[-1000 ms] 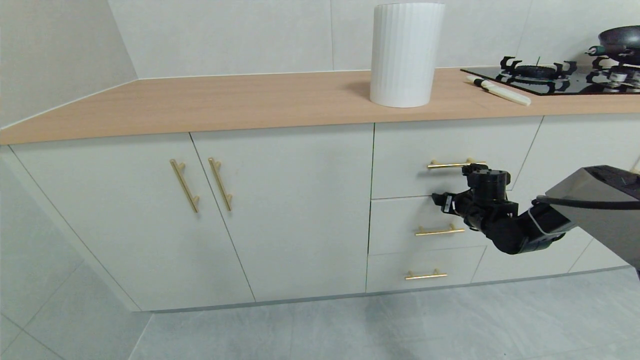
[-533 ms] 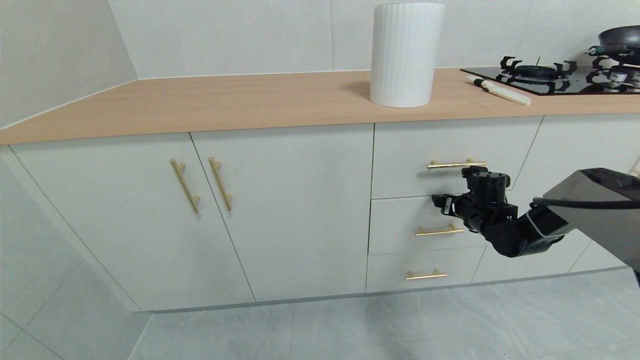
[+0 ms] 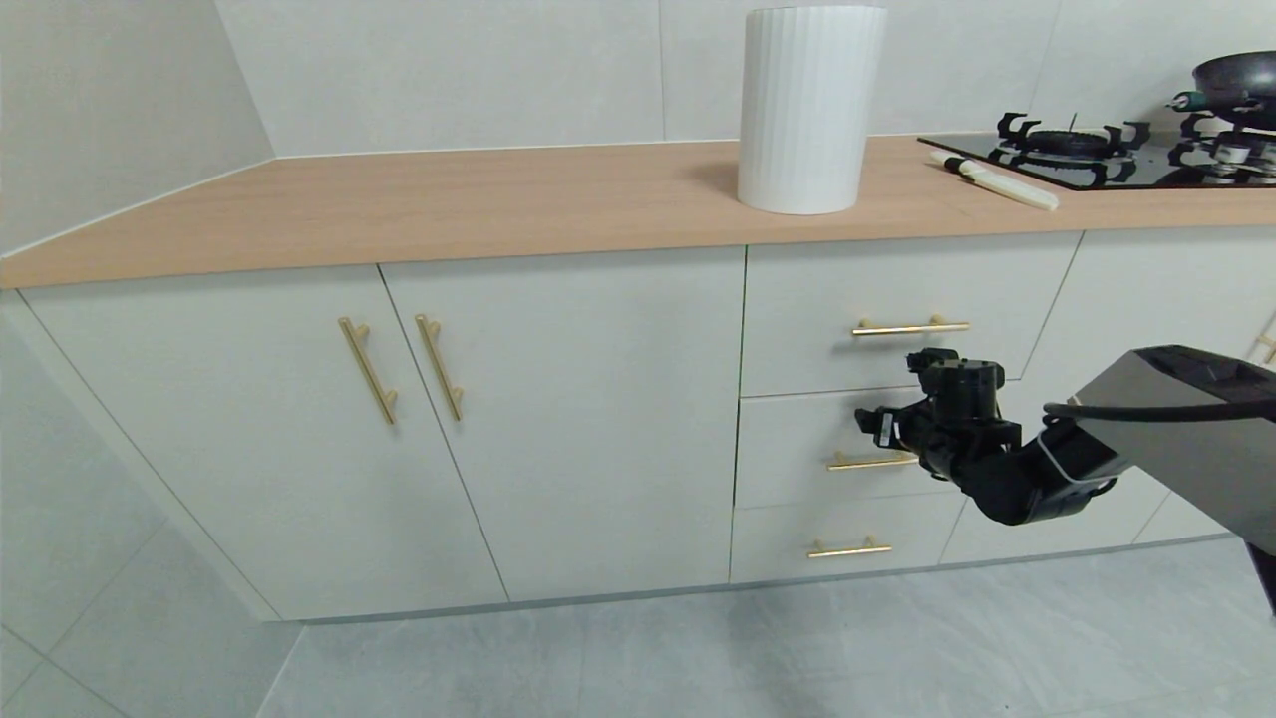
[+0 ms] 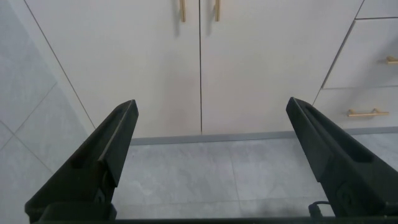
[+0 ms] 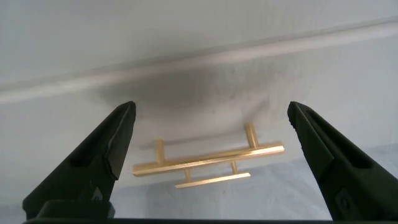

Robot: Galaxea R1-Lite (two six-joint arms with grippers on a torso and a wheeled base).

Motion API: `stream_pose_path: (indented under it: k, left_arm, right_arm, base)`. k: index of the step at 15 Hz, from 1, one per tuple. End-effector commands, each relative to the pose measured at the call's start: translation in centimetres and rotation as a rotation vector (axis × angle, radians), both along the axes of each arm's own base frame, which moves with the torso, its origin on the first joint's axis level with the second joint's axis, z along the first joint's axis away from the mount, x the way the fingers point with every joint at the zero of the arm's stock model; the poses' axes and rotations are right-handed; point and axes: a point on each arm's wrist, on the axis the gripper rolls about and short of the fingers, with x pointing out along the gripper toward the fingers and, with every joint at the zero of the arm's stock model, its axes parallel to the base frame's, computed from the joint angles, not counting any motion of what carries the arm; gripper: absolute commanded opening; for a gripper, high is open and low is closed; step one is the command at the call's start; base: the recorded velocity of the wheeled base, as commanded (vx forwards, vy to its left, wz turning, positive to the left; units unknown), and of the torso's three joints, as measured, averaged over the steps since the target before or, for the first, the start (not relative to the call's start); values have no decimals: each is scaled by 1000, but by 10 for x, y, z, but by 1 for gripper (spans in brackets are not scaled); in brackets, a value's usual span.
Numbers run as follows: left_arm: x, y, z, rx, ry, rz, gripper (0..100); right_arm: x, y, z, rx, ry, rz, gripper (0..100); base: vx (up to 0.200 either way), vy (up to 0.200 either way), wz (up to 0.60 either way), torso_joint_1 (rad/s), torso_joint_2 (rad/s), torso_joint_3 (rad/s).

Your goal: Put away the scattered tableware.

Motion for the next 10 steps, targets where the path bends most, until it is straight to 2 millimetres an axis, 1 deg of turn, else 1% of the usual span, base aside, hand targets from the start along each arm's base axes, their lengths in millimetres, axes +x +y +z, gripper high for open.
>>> stream_pose_path:
  k: [1, 3, 7, 8, 9, 10]
  left_arm:
    - [0, 0, 0, 0, 0, 1, 100]
    - [0, 0, 0, 0, 0, 1, 100]
    - [0, 0, 0, 0, 0, 1, 100]
    - [0, 0, 0, 0, 0, 1, 100]
    - [0, 0, 0, 0, 0, 1, 100]
    - [0, 0, 0, 0, 0, 1, 100]
  right_arm:
    - [11, 2, -14, -4, -11, -10, 100]
    - [22, 3, -19, -17, -51, -76, 100]
    - [21, 2, -15, -16, -60, -84, 100]
    - [16, 1, -8, -17, -60, -87, 100]
    - [3, -1, 5, -16, -54, -80, 100]
    - [-10, -3, 24, -14, -69, -77, 100]
  base:
    - [0, 0, 0, 0, 0, 0]
    - [0, 0, 0, 0, 0, 0]
    - [0, 0, 0, 0, 0, 0]
    - [0, 0, 0, 0, 0, 0]
    - [0, 0, 0, 0, 0, 0]
    - [0, 0, 0, 0, 0, 0]
